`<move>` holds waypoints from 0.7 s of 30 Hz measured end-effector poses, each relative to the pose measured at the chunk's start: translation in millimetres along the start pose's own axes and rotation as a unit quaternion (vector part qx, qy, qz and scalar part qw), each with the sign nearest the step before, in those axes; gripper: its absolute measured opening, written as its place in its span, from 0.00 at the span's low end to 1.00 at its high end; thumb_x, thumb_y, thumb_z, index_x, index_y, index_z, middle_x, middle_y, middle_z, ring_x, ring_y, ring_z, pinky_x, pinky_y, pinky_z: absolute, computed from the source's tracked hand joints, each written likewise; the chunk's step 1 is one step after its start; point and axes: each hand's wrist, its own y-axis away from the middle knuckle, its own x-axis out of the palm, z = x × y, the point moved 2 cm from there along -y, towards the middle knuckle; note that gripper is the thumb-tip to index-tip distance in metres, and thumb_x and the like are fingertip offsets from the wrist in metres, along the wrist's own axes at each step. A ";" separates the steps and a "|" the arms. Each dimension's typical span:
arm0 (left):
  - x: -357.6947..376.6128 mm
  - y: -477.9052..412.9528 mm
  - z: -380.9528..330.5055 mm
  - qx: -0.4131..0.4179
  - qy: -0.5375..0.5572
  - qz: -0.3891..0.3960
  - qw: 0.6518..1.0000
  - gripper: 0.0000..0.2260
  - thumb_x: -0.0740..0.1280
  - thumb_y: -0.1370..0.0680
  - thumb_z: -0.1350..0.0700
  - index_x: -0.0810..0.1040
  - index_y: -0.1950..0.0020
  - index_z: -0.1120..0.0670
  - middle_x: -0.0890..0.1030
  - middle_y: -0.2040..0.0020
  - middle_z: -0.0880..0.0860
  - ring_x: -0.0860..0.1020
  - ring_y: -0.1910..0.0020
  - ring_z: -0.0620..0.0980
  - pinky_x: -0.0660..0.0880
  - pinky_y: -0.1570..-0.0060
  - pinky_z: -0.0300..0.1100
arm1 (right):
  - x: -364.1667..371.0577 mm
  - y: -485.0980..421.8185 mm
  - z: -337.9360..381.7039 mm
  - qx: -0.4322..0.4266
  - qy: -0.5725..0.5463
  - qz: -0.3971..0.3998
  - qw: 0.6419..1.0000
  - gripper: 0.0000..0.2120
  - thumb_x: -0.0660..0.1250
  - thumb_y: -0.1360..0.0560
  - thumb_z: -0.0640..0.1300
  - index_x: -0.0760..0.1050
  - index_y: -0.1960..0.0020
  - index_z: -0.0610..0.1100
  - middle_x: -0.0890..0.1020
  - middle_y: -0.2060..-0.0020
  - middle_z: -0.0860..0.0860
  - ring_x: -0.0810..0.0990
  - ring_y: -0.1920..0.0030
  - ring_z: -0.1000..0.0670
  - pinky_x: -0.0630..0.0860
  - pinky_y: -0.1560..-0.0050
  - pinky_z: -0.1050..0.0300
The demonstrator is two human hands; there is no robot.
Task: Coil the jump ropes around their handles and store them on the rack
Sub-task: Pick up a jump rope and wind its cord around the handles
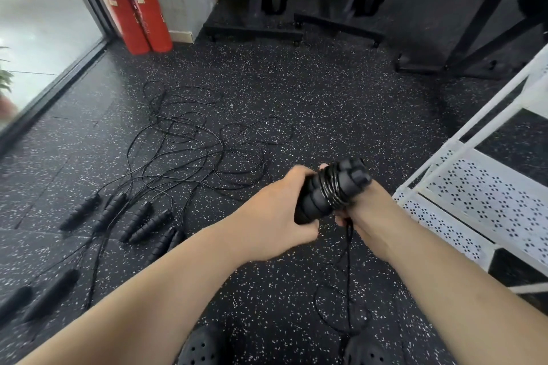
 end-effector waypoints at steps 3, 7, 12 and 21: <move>-6.4 -2.8 3.6 -0.031 -0.016 -0.056 0.998 0.24 0.74 0.24 0.50 0.67 0.32 0.42 0.82 0.50 0.44 0.80 0.57 0.42 0.80 0.55 0.43 | 6.8 4.7 -8.1 -0.028 0.029 0.032 0.999 0.17 0.60 0.13 0.43 0.79 0.59 0.44 0.74 0.69 0.47 0.67 0.72 0.50 0.66 0.62 0.49; -17.6 -7.7 17.9 -0.076 -0.151 -0.153 0.974 0.24 0.75 0.27 0.49 0.74 0.33 0.44 0.76 0.44 0.44 0.80 0.47 0.51 0.78 0.47 0.49 | 19.2 15.2 -10.7 -0.101 0.187 0.083 0.974 0.18 0.59 0.12 0.52 0.84 0.54 0.50 0.76 0.72 0.53 0.69 0.74 0.54 0.65 0.69 0.55; -20.3 -7.9 25.9 -0.080 -0.273 -0.198 0.938 0.21 0.75 0.26 0.49 0.75 0.35 0.46 0.71 0.45 0.46 0.80 0.49 0.53 0.74 0.56 0.47 | 15.1 46.1 17.8 -0.207 0.429 0.062 0.877 0.11 0.61 0.14 0.56 0.79 0.49 0.53 0.81 0.67 0.55 0.76 0.71 0.56 0.71 0.68 0.54; -11.3 -7.7 23.7 -0.020 -0.381 -0.140 0.914 0.28 0.79 0.26 0.49 0.71 0.29 0.46 0.69 0.40 0.49 0.77 0.44 0.52 0.79 0.55 0.48 | -10.9 62.1 58.0 -0.342 0.535 -0.061 0.770 0.09 0.64 0.18 0.61 0.82 0.45 0.61 0.82 0.60 0.62 0.79 0.59 0.57 0.80 0.56 0.50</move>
